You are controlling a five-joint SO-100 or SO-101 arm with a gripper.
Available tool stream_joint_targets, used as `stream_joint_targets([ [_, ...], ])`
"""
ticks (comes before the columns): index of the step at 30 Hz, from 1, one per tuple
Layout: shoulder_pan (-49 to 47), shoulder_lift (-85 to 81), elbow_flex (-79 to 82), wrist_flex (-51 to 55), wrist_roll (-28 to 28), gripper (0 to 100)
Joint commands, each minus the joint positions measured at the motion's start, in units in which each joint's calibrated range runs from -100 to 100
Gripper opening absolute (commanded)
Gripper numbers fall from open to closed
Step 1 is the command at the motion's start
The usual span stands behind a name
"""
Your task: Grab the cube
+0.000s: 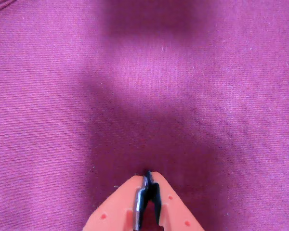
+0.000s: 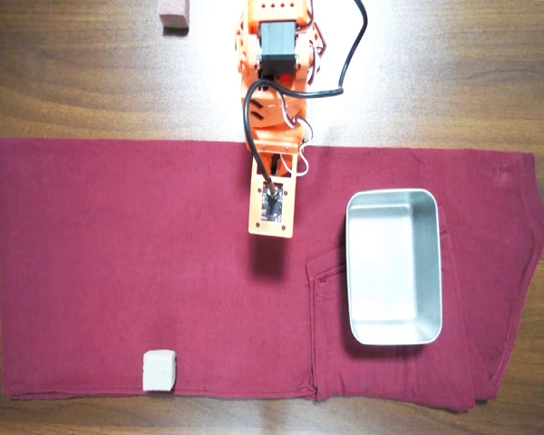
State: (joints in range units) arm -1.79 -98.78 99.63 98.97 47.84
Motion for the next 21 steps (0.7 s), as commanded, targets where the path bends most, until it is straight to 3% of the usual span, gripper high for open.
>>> stream_joint_targets([
  [1,0.0,0.4,0.4,1.0,-0.1,0],
  [21,-0.3,0.4,0.4,1.0,-0.1,0],
])
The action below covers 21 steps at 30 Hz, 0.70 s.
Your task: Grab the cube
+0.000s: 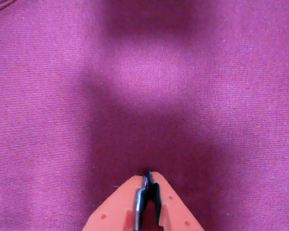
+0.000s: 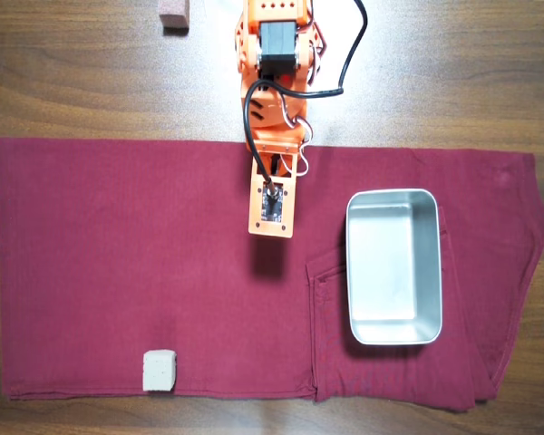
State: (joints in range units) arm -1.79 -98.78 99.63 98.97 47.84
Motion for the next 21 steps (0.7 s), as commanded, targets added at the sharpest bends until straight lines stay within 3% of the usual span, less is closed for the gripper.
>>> stream_joint_targets([
  [1,-2.0,0.4,0.4,1.0,-0.1,0],
  [8,-3.9,0.5,0.4,1.0,0.1,0],
  [10,1.1,6.6,-1.9,-4.2,2.2,1],
  [13,8.3,26.9,-15.9,-19.7,2.9,7],
  [21,22.4,78.8,-79.2,-17.6,2.9,27],
])
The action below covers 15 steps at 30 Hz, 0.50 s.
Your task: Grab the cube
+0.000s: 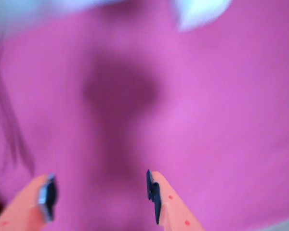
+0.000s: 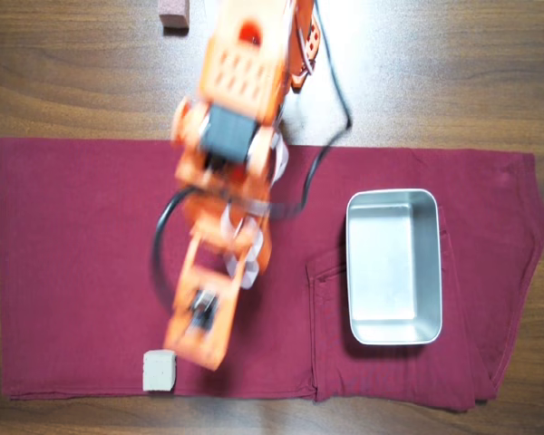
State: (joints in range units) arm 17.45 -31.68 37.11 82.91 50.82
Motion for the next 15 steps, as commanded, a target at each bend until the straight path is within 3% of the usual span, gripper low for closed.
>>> stream_joint_targets([
  [1,4.9,18.1,-23.5,-1.4,0.1,30],
  [6,12.9,45.0,-56.2,6.4,1.5,36],
  [15,17.2,63.5,-69.7,-3.3,1.2,39],
])
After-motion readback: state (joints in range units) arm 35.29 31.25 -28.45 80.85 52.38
